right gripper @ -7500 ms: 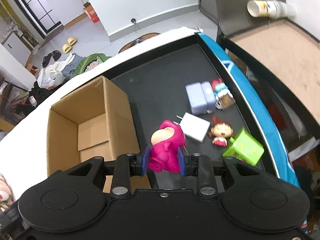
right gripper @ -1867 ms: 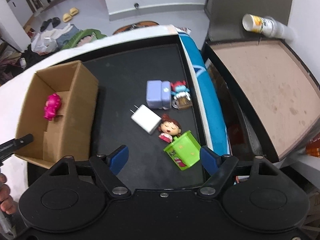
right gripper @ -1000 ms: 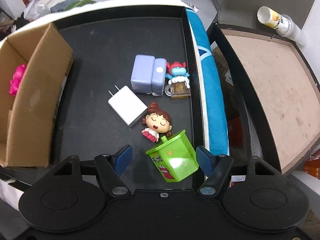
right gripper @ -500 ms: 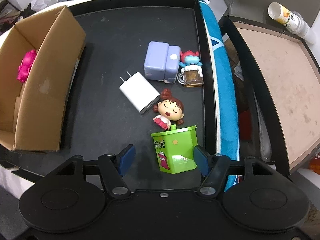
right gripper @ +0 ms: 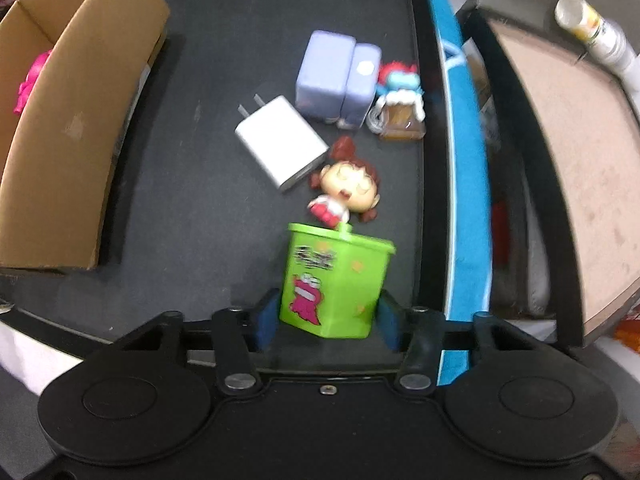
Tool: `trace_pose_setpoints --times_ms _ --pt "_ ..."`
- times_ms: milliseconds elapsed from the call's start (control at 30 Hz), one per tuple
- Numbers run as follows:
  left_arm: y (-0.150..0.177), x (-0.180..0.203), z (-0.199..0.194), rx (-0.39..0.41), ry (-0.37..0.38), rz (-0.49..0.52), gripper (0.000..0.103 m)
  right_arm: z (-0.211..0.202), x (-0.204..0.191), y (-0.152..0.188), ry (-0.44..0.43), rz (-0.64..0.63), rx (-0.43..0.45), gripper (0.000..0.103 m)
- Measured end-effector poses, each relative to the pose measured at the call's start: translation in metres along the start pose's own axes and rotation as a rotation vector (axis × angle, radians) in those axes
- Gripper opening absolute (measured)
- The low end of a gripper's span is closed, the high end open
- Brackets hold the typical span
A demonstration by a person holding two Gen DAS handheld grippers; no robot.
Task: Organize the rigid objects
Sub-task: 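Grasp the green cube cup with the right gripper and lift it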
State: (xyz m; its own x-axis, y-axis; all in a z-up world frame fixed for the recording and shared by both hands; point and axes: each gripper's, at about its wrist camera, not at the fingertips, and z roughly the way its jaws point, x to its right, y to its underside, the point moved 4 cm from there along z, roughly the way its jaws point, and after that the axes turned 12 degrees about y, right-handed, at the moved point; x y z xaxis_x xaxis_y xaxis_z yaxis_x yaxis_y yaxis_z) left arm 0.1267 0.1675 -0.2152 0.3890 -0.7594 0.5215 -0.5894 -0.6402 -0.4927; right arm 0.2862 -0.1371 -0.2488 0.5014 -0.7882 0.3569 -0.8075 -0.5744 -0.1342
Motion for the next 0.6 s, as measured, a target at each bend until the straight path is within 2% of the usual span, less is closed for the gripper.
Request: trace_pose_setpoints --times_ms 300,600 --pt "0.000 -0.001 0.000 0.000 0.003 0.000 0.019 -0.018 0.007 0.002 -0.020 0.038 0.021 0.047" --pt "0.000 -0.002 0.000 -0.003 0.011 -0.003 0.019 -0.040 0.009 -0.012 -0.014 0.025 0.065 0.046"
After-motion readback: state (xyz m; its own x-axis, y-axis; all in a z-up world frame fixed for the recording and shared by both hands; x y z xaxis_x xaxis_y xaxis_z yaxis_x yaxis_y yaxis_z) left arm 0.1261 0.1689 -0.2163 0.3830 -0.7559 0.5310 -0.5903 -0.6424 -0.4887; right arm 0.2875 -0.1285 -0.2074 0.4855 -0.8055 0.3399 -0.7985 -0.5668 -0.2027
